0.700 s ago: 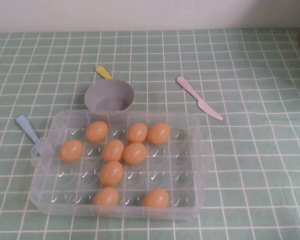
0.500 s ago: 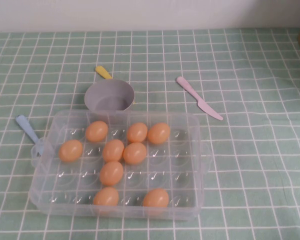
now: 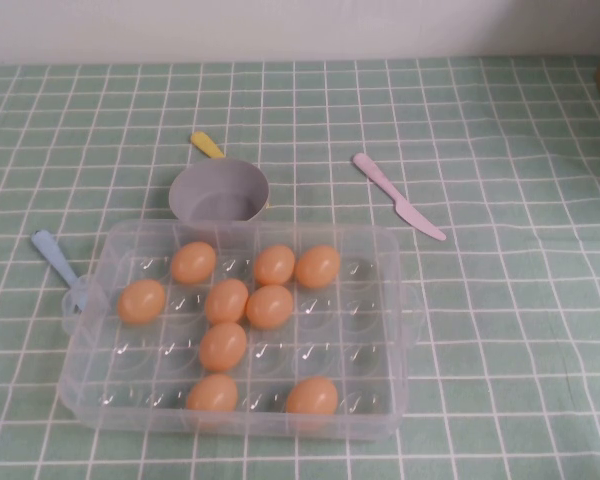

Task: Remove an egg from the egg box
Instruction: Pick up the egg from the plastic box

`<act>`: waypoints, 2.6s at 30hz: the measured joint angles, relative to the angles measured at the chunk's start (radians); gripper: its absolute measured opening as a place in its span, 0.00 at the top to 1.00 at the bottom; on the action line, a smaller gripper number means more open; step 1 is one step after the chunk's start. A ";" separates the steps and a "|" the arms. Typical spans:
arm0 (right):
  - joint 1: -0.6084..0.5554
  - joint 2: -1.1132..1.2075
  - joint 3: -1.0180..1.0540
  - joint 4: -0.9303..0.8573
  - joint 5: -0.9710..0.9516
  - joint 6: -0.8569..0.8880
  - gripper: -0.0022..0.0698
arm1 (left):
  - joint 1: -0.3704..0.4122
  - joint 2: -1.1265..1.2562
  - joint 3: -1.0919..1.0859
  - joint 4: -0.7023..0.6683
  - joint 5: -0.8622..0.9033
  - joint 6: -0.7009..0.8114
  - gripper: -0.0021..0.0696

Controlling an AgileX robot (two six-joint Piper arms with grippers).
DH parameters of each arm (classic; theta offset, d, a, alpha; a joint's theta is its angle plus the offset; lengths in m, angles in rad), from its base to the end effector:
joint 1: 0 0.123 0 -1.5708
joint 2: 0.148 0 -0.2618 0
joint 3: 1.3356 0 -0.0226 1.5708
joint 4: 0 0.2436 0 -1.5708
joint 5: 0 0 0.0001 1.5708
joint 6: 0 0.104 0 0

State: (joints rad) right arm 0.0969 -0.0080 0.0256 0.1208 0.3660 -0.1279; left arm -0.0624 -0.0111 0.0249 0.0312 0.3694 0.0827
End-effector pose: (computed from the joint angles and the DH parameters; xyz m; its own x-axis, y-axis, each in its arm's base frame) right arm 0.0808 0.0124 0.1688 -0.2863 -0.0429 -0.9572 -0.1421 0.9899 -0.0019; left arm 0.0813 -0.0039 0.1687 -0.2834 0.1295 -0.9502 0.0837 0.9904 0.1100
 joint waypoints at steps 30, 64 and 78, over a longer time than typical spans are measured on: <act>0.000 0.000 0.000 0.000 0.000 0.000 0.99 | 0.000 0.000 0.000 -0.434 -0.108 -0.002 0.98; 0.000 0.000 0.000 0.000 0.000 0.000 0.99 | 0.000 0.790 -0.624 -0.605 0.444 0.307 0.98; 0.000 0.000 0.000 0.000 0.000 0.000 0.99 | -0.152 1.241 -1.010 -0.319 0.609 0.264 0.98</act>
State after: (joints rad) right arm 0.0969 -0.0080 0.0256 0.1208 0.3660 -0.1279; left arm -0.2143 1.2296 -0.9849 -0.2877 0.9781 0.3465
